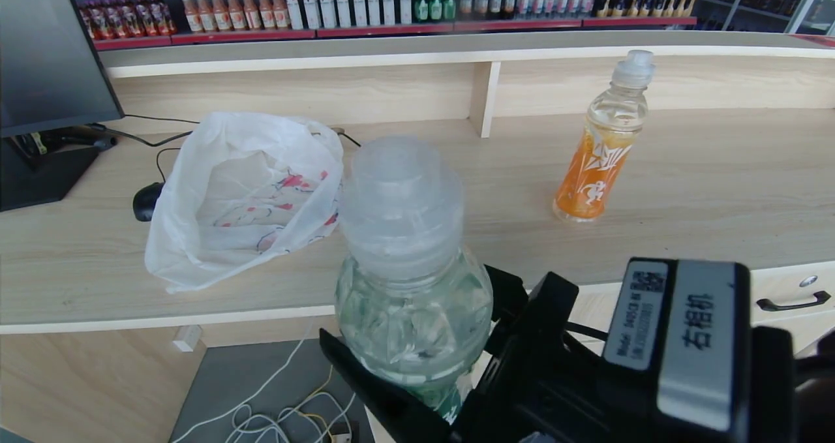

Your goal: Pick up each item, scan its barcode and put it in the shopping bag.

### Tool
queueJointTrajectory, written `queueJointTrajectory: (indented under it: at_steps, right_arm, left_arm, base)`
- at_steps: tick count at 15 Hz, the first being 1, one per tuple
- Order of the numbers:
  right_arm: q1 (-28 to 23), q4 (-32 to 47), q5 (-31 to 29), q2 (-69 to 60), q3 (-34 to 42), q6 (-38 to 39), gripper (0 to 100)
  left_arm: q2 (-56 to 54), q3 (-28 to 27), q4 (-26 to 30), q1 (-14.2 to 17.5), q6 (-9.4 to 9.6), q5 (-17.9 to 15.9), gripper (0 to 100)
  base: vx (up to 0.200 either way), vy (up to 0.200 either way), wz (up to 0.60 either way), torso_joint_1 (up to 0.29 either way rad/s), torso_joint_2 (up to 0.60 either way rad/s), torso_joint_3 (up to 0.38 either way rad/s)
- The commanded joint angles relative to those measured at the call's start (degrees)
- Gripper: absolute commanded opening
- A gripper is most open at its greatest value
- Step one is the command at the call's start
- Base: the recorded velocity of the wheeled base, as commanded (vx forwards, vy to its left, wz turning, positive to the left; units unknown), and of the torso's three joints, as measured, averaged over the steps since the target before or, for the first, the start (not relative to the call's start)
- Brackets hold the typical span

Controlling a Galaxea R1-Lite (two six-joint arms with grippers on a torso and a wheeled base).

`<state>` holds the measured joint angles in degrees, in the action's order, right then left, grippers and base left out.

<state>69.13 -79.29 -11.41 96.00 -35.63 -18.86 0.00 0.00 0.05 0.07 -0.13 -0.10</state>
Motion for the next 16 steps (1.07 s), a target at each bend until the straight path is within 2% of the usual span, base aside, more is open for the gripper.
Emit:
queueJointTrajectory:
  at_steps: [1,4,6,9,11,16]
  right_arm:
    - [-5.15,0.10,-0.37,0.06,1.09,4.88,0]
    - [-11.83,-0.25,-0.37,0.06,0.92,15.52,0]
    - [-15.78,-4.12,-0.37,0.06,1.00,19.83,0]
    - [-20.71,-10.71,-1.69,3.05,0.83,20.62,0]
    - [-21.67,-10.71,-6.17,3.84,-2.51,20.62,0]
    - [-24.40,-10.71,-6.34,3.67,-2.42,20.70,0]
  left_arm:
    - [0.00,0.00,-0.05,0.01,-0.04,0.01,100]
    - [0.00,0.00,0.04,0.01,-0.04,0.01,100]
    - [0.00,0.00,-0.05,0.01,-0.04,0.01,100]
    - [0.00,0.00,0.04,0.01,0.05,0.01,100]
    - [0.00,0.00,0.04,0.01,-0.04,0.01,100]
    - [0.00,0.00,-0.05,0.01,-0.04,0.01,100]
  base:
    - [0.000,0.000,0.00,0.000,0.00,0.000]
    - [0.000,0.000,0.00,0.000,0.00,0.000]
    - [0.000,0.000,0.00,0.000,0.00,0.000]
    - [0.000,0.000,0.00,0.000,0.00,0.000]
    - [0.000,0.000,0.00,0.000,0.00,0.000]
    - [0.000,0.000,0.00,0.000,0.00,0.000]
